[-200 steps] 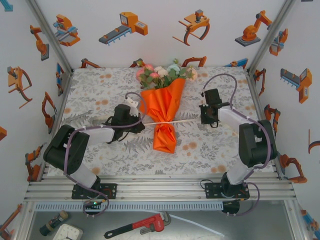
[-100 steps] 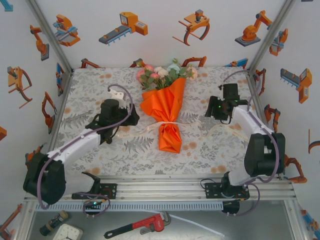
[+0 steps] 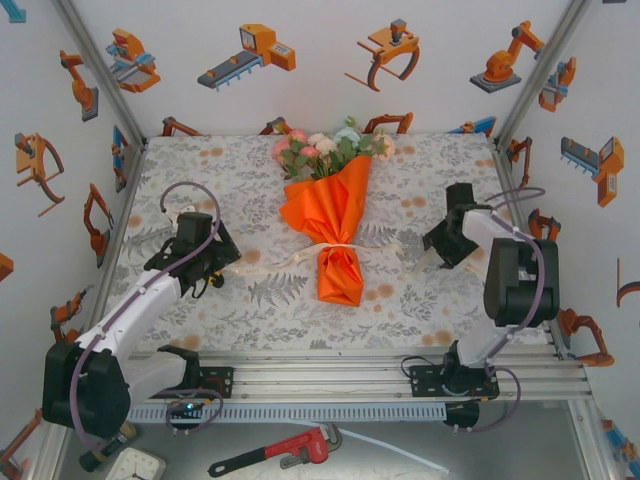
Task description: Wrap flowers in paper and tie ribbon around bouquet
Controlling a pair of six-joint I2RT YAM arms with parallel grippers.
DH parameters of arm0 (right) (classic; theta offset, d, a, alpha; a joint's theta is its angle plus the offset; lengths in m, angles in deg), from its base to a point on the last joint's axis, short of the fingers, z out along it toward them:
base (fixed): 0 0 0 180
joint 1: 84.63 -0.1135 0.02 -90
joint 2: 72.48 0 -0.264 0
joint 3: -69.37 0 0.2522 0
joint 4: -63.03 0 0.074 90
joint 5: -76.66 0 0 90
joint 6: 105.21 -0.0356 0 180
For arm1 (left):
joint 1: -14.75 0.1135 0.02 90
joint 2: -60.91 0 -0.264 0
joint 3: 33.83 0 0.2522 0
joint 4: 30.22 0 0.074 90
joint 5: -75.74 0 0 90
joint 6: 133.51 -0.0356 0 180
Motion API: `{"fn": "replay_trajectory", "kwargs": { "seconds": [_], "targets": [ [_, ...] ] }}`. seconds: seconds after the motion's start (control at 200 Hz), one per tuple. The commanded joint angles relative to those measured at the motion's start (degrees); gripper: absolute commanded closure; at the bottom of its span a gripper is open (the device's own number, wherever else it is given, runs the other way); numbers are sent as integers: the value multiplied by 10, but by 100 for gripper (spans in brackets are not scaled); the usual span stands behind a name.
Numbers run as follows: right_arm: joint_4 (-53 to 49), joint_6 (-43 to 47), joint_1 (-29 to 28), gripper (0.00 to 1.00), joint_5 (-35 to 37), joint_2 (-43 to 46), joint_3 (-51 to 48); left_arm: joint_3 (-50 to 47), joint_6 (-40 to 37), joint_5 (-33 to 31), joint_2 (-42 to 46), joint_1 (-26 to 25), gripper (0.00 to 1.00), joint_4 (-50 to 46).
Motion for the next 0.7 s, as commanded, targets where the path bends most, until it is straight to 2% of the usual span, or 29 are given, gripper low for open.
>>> {"fn": "replay_trajectory", "kwargs": {
  "seconds": [0.0, 0.03, 0.07, 0.16, 0.345, 0.406, 0.471, 0.531, 0.601, 0.691],
  "targets": [
    [3, -37, -5, 45, 32, -28, 25, 1, 16, -15, 5, 5, 22, -24],
    [4, -34, -5, 48, 38, -35, 28, 1, 16, -18, 6, 5, 22, -24],
    [5, -30, -4, 59, 48, -41, 31, -1, 15, -19, 8, 5, 21, -23],
    [19, -16, -1, 100, 63, -35, 31, 5, 15, -29, 8, 6, 21, -36],
    [62, 43, 8, 100, 30, 67, 59, 45, 30, -41, -16, 8, 20, -90],
    [86, 56, 1, 100, 5, 107, 62, 51, 33, -56, -32, 10, 11, -86],
    [107, 64, -11, 100, -16, 144, 57, 61, 21, -69, -60, 13, 13, -74],
    [127, 70, -31, 100, -21, 171, 46, 74, -38, -56, -97, 12, 20, -43],
    [147, 73, -49, 100, -31, 191, 32, 125, -162, 14, -151, 5, 38, -57],
    [161, 77, -54, 100, -50, 205, 20, 200, -316, 53, -222, -24, 42, -122]
  ]
}}
